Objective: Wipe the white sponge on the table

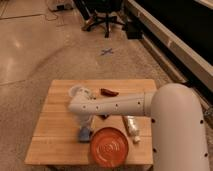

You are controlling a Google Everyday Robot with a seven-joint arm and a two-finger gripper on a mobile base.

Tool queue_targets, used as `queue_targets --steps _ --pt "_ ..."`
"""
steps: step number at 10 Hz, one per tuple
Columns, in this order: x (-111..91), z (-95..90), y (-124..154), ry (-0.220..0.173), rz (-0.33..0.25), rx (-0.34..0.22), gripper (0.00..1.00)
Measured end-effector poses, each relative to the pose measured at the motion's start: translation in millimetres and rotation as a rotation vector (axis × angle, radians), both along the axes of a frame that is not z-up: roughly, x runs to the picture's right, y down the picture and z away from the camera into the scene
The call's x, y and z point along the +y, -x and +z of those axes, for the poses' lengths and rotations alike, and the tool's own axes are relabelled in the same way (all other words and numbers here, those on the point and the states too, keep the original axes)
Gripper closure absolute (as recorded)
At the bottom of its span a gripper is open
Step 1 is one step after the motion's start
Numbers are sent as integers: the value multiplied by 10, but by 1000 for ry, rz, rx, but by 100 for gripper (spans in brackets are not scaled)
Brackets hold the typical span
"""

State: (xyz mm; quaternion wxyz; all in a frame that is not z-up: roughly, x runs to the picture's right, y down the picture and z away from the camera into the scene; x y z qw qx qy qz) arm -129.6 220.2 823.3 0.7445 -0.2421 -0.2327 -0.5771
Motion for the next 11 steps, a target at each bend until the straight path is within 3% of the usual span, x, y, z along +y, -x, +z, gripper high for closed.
queue_targets --steps 4,7,11 --pt "98 -181 443 -10 -55 -94 100" --pt "104 -96 718 -8 -113 -125 100" --pt "-89 -6 1196 -37 -170 -179 100"
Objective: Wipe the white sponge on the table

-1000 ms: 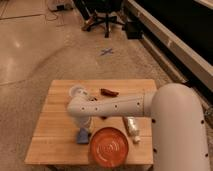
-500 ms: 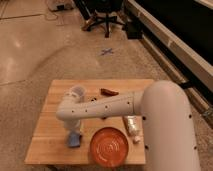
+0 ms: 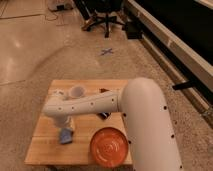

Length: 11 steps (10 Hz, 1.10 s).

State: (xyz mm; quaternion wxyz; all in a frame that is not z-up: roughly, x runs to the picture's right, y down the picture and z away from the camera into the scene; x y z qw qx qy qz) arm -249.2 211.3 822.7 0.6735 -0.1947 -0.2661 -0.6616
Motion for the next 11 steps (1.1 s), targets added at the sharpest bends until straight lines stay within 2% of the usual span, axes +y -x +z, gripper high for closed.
queue_targets --steps 2,5,8,9,11 --pt "-133 43 169 -18 -17 -15 100" --pt "-362 198 249 -44 -32 3 100" --pt "-575 381 61 -57 -11 55 100" --pt "-593 406 -8 -55 -4 67 100" --pt "-588 455 -325 -49 22 109 100"
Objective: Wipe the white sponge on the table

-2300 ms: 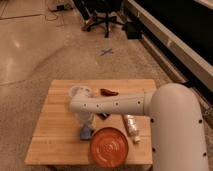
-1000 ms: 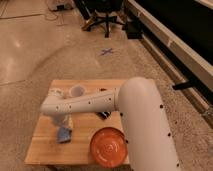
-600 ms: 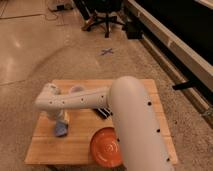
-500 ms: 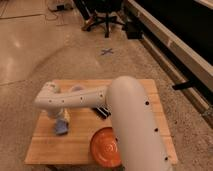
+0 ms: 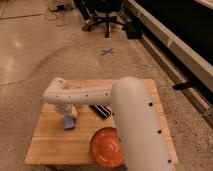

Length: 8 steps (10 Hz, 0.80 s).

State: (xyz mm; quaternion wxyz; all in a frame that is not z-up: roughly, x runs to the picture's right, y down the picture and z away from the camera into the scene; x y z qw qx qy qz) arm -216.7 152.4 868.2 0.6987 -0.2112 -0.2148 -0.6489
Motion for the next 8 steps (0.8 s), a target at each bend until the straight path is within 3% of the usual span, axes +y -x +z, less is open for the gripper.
queue_targets --steps 2,3,4,6,8 --pt "75 7 -188 12 13 24 100" --pt "334 -91 -658 45 87 68 100" --pt "395 -142 -754 52 109 74 99" --pt "582 -298 -818 72 113 59 85" --pt "746 -460 -607 90 89 -2 62"
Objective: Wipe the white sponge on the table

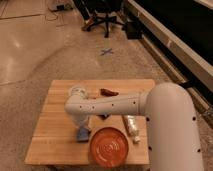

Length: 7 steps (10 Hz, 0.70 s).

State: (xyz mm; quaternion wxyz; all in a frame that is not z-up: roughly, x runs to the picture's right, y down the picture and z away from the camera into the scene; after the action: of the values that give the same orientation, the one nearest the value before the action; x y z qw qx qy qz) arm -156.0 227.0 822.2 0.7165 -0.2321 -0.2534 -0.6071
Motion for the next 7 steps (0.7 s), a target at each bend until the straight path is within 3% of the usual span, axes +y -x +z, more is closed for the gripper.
queue_targets --steps 4,7 --pt "98 -111 427 11 -31 -83 25" --pt "24 -102 759 16 -27 -128 20"
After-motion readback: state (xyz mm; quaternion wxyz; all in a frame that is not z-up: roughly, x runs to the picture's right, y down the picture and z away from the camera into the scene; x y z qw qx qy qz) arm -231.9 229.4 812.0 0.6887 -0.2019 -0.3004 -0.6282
